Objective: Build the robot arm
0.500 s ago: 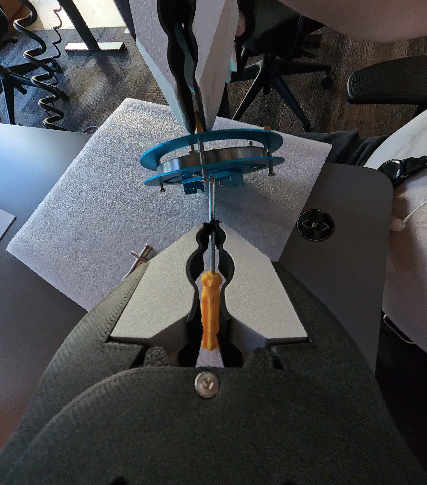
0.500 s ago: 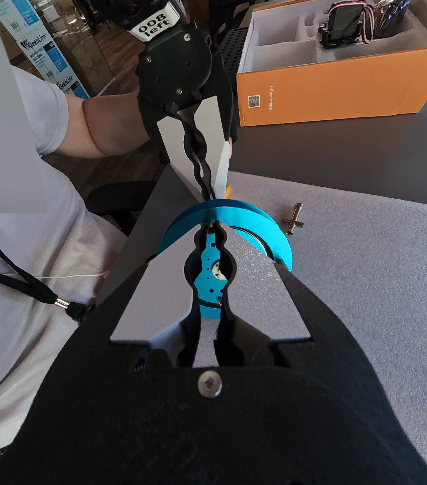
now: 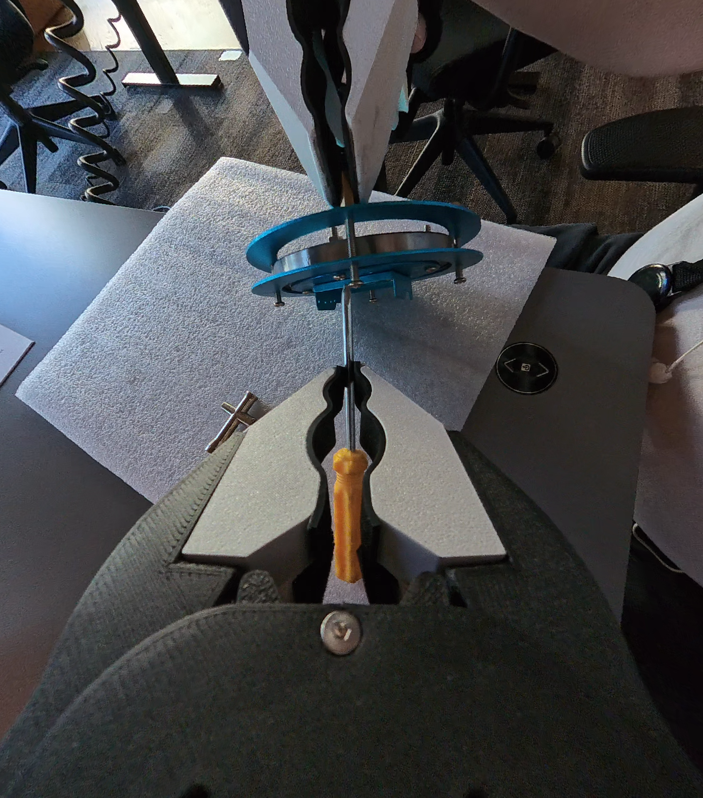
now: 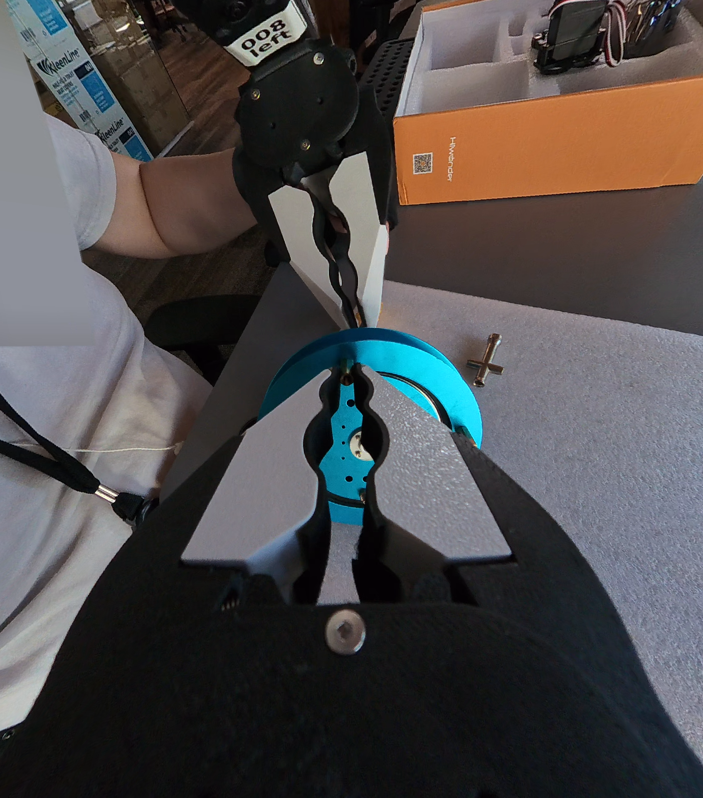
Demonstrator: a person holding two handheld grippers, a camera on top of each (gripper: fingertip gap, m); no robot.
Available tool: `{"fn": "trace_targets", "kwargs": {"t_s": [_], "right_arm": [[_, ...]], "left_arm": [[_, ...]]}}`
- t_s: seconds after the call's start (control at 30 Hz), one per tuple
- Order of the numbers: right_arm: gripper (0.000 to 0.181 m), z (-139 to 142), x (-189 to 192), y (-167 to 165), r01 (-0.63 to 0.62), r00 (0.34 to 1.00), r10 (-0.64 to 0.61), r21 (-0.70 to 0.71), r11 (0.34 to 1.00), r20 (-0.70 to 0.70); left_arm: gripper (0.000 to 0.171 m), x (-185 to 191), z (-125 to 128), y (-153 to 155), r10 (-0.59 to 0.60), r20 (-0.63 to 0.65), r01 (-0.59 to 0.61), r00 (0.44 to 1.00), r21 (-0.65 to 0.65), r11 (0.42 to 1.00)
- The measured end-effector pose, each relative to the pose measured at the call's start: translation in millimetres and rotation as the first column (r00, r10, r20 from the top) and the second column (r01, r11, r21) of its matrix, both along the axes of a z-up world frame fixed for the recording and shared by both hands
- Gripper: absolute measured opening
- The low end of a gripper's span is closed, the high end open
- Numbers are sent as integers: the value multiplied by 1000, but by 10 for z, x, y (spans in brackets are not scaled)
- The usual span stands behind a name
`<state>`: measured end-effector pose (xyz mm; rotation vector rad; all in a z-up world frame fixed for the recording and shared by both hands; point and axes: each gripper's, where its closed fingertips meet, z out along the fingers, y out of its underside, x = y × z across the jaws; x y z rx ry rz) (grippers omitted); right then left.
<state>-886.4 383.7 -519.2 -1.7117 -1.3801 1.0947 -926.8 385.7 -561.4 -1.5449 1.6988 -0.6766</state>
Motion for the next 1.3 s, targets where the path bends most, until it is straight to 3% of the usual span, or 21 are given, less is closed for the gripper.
{"fn": "trace_targets", "kwargs": {"t_s": [0.5,0.97,1.3], "right_arm": [[4,-4,-11,23,7,1000,-7,-7,1000,-6],[4,43,153,50,46,993,-57,-106,993,-101],[4,52,172,49,43,997,-45,-33,998,-61]], "left_arm": [[2,-22,5,-18,4,14,-4,1000,2,1000],[2,134,74,21,52,15,-53,999,70,996],[3,164,79,14,64,78,-62,995,-38,997]]}}
